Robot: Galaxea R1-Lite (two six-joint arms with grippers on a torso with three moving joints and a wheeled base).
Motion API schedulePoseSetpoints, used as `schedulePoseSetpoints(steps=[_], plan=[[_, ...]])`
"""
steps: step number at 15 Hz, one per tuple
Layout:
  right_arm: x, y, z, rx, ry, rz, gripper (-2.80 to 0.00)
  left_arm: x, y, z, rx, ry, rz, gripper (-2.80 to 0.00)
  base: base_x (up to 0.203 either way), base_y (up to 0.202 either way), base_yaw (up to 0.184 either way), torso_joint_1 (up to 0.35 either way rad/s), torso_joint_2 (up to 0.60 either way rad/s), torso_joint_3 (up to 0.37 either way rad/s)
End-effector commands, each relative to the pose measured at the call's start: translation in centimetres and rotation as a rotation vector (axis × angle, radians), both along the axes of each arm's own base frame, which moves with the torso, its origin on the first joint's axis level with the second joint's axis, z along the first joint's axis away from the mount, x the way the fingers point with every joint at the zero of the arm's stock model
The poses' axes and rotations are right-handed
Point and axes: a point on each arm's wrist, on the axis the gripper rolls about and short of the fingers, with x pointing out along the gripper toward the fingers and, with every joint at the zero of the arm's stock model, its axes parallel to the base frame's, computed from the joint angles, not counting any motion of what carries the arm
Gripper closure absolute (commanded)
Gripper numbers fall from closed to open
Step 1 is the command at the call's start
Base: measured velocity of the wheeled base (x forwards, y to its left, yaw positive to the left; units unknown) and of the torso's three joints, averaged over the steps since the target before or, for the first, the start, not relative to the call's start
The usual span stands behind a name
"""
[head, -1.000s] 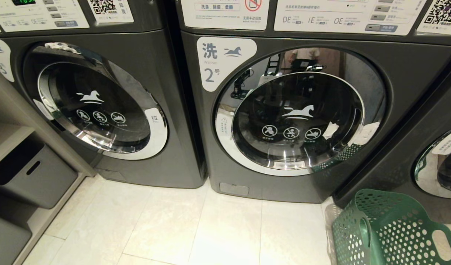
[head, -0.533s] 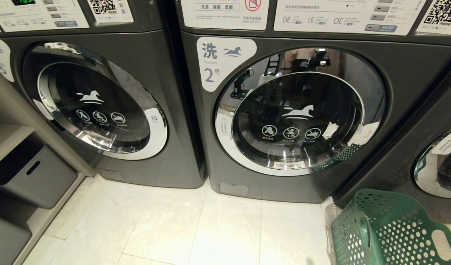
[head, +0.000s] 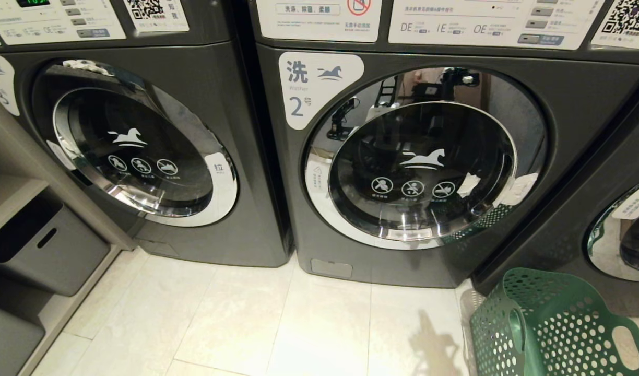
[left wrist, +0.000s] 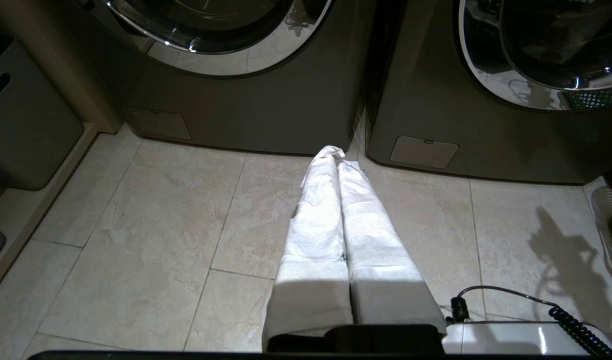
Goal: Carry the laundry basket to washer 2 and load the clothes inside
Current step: Press the washing machine switch
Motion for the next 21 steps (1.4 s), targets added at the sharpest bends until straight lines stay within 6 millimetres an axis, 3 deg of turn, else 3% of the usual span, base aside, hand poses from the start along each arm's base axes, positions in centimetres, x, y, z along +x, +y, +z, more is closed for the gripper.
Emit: schedulePoseSetpoints(steps=[1,4,9,14,18,21], plan=[[2.0,0.0,-0.4,-0.005,0.058,0.004,0.0,0.0,0.0,0.0,0.0,0.0,0.0,0.0,0.0,0.0,0.0,0.0,0.0,0.0],[4.0,0.1,1.0,-0.051,0.055,0.0,0.0,0.0,0.0,0.0,0.0,-0.001,0.0,0.0,0.0,0.0,0.0,0.0,0.0,0.0],[5.7,0.3,0.9,-0.081,0.088,0.007,0.0,0.0,0.0,0.0,0.0,0.0,0.0,0.0,0.0,0.0,0.0,0.0,0.0,0.0],[8.0,0.5,2.1,-0.082,0.084,0.019,0.0,0.0,0.0,0.0,0.0,0.0,0.0,0.0,0.0,0.0,0.0,0.0,0.0,0.0],[8.6,0.6,1.9,-0.082,0.098,0.02,0.0,0.0,0.0,0.0,0.0,-0.001,0.0,0.0,0.0,0.0,0.0,0.0,0.0,0.0],[10.5,1.0,2.1,-0.079,0.114,0.035,0.0,0.0,0.0,0.0,0.0,-0.001,0.0,0.0,0.0,0.0,0.0,0.0,0.0,0.0]])
